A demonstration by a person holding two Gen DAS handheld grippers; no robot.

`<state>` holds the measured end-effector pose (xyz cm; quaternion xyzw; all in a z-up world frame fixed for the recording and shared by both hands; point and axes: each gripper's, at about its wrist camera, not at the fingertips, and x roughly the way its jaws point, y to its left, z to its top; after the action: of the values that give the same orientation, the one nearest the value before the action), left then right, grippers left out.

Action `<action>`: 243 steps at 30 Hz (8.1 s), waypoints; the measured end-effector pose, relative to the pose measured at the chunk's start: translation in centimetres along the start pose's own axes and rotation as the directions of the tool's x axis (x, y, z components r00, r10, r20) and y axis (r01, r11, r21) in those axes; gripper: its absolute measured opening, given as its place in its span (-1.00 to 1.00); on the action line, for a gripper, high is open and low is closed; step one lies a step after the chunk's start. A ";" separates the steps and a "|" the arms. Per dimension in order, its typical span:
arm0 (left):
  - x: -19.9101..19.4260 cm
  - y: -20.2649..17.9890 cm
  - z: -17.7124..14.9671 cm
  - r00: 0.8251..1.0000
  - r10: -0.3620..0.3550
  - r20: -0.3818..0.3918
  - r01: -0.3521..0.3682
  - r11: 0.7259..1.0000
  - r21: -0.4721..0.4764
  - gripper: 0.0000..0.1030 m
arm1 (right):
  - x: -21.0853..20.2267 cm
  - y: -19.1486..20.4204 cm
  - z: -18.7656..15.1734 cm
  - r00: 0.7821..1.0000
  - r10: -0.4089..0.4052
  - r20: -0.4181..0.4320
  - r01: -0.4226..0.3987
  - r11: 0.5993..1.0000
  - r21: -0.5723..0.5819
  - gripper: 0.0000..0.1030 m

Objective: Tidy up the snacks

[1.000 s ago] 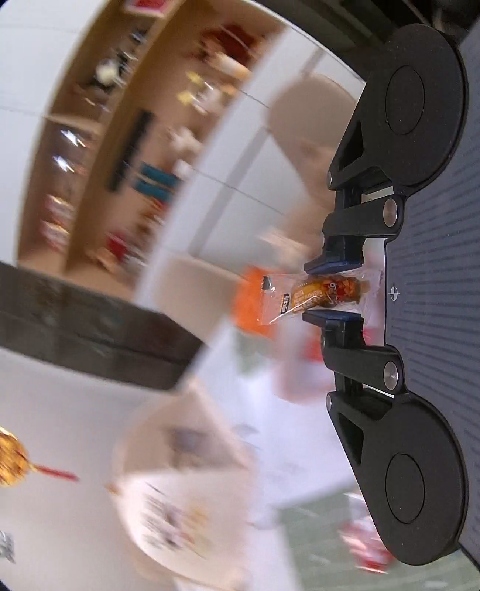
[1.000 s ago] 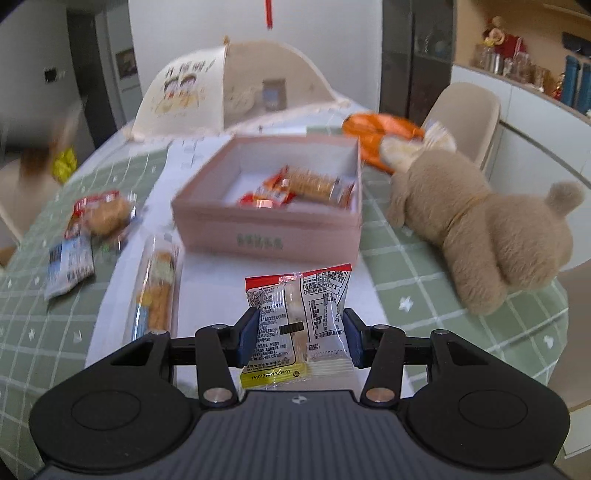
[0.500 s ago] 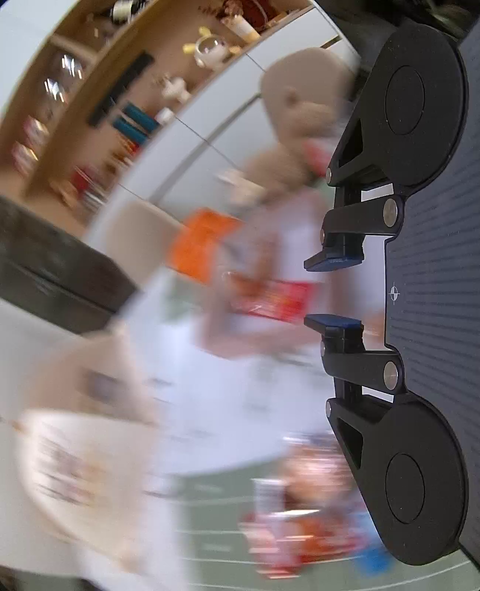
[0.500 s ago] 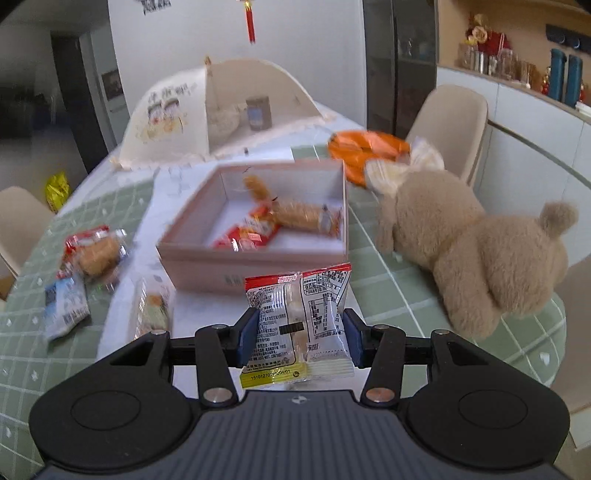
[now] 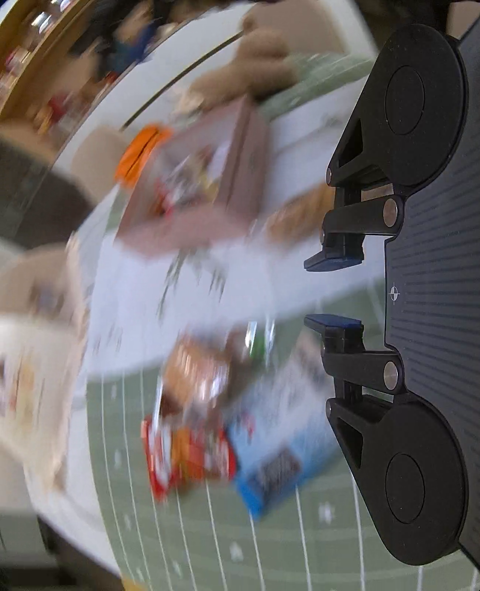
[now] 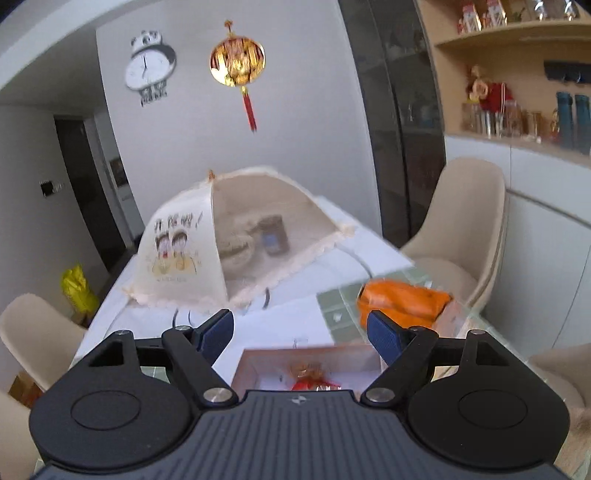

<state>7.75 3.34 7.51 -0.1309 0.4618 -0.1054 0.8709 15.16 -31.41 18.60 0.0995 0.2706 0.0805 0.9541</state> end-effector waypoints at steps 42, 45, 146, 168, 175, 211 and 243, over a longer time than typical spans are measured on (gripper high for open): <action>-1.2 3.5 -4.2 0.999 -0.037 -0.030 0.032 0.989 -0.143 -0.45 | 5.8 13.7 -16.4 0.887 0.136 -0.441 -0.318 0.873 -0.371 0.26; -1.4 3.5 -4.1 0.999 -0.021 -0.033 0.016 0.990 -0.137 -0.45 | 7.1 14.0 -17.5 0.873 0.161 -0.461 -0.349 0.866 -0.359 0.08; 10.4 -3.7 3.4 0.981 0.192 -0.038 -0.170 0.932 0.321 0.19 | 2.4 2.1 -22.4 0.969 -0.152 -0.194 0.114 0.975 -0.193 1.00; -5.9 9.0 -0.4 0.977 0.156 0.143 -0.120 0.965 -0.233 -0.06 | 6.9 14.4 -12.7 0.907 0.197 -0.372 -0.285 0.938 -0.198 0.79; -6.9 12.5 -4.0 0.988 0.125 0.095 -0.088 0.942 -0.325 -0.06 | 19.0 24.4 -13.3 0.851 0.196 -0.487 -0.284 0.952 -0.114 0.79; -0.9 -5.5 -2.5 0.966 -0.247 -0.080 0.250 0.967 0.037 -0.05 | -2.1 -2.0 -11.9 0.915 0.116 -0.387 -0.139 0.990 -0.033 -0.92; 1.5 -8.7 -3.9 0.970 -0.138 -0.198 0.169 0.974 0.149 -0.05 | -0.7 0.3 -22.5 0.927 -0.083 -0.365 -0.021 0.962 -0.271 0.78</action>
<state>4.76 -5.86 7.05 -0.0834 0.5194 -0.2226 0.8208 2.58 -27.94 0.25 -0.0532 0.4350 0.1190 0.8909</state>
